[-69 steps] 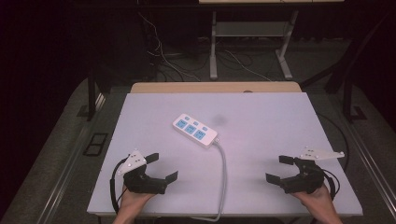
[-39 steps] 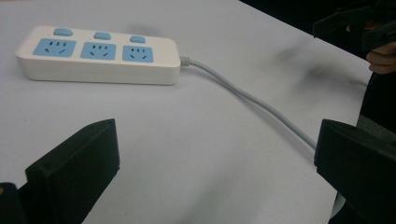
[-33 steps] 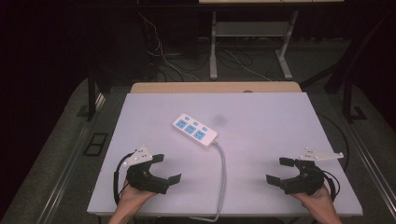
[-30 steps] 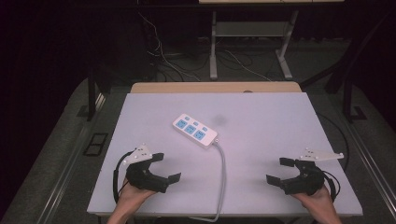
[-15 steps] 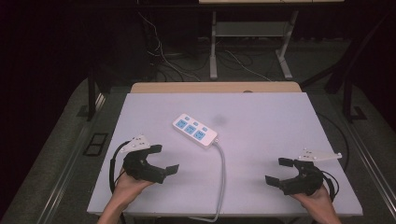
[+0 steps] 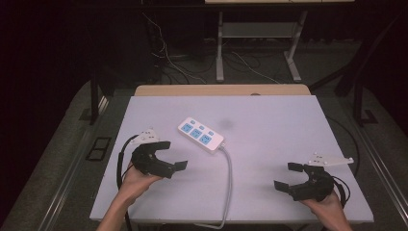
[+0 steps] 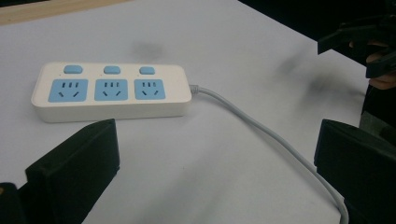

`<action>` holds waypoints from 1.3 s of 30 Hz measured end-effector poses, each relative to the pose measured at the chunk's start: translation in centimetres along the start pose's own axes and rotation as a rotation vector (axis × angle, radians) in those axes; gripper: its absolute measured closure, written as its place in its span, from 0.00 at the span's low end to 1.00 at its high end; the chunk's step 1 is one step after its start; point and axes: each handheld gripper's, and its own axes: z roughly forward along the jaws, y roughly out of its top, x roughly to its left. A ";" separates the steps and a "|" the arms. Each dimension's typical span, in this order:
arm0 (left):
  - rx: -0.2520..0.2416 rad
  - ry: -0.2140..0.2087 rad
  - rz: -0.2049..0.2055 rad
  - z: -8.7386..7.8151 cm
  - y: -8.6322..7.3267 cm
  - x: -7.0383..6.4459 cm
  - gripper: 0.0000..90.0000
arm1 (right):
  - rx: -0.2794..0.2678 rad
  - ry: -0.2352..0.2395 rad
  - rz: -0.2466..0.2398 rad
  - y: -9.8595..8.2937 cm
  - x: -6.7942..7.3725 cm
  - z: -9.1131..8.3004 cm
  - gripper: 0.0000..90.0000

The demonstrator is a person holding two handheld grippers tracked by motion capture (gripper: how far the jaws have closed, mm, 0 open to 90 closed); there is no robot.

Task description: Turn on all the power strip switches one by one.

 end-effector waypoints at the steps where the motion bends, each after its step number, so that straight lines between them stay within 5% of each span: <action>1: 0.003 0.001 -0.001 0.1 0.1 0.1 0.00 | 0.000 0.000 0.000 0.0 0.0 0.0 0.01; 39: 0.072 -0.024 0.042 3.1 6.1 2.8 0.00 | 0.003 0.011 -0.009 -0.1 0.1 0.1 0.01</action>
